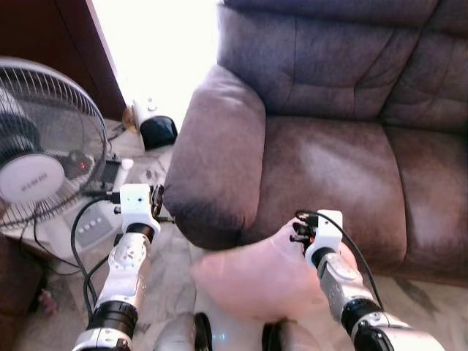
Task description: Move the pillow to the sofa from floor
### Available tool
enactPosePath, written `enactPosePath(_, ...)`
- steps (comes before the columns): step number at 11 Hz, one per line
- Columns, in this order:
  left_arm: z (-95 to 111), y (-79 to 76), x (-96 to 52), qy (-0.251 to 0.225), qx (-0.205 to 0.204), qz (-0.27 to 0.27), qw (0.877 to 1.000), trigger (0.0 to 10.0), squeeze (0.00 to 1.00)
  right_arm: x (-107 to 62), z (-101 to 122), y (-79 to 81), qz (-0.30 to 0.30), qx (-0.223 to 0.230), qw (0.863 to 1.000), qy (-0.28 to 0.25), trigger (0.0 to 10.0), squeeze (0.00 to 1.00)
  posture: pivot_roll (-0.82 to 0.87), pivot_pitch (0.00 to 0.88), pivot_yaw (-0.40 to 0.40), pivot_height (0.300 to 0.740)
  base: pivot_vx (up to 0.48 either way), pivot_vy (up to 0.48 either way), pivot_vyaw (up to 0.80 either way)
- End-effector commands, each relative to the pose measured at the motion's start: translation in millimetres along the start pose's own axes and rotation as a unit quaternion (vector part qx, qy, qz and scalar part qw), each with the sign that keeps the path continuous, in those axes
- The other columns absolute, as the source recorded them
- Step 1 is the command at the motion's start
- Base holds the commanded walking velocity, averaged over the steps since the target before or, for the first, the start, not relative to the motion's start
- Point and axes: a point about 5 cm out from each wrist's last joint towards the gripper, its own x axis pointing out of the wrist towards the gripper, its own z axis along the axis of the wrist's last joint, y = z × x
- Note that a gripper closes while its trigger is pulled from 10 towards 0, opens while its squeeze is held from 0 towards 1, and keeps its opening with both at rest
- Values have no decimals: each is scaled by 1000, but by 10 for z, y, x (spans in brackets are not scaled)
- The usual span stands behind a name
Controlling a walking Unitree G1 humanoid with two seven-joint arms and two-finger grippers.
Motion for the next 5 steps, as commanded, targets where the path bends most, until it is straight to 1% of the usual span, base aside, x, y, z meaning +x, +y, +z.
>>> enactPosePath(1,-57,-6,-23,15,0,-4,1000,10000,0,30,268,-27,-4,-5,998,-67,10000,0,95,123,-70,740,0,0,0)
enactPosePath(3,-68,-14,-25,18,-1,-7,1000,10000,0,27,278,-40,-6,-4,998,-70,10000,0,95,118,-69,740,0,0,0)
enactPosePath(4,-70,-15,-22,19,-1,-8,1000,10000,0,27,308,-42,-2,1,997,-80,10000,0,95,116,-69,740,0,0,0)
enactPosePath(5,-73,-15,-20,20,-1,-9,1000,10000,0,25,337,-64,-11,-2,996,-88,10000,0,95,113,-69,740,0,0,0)
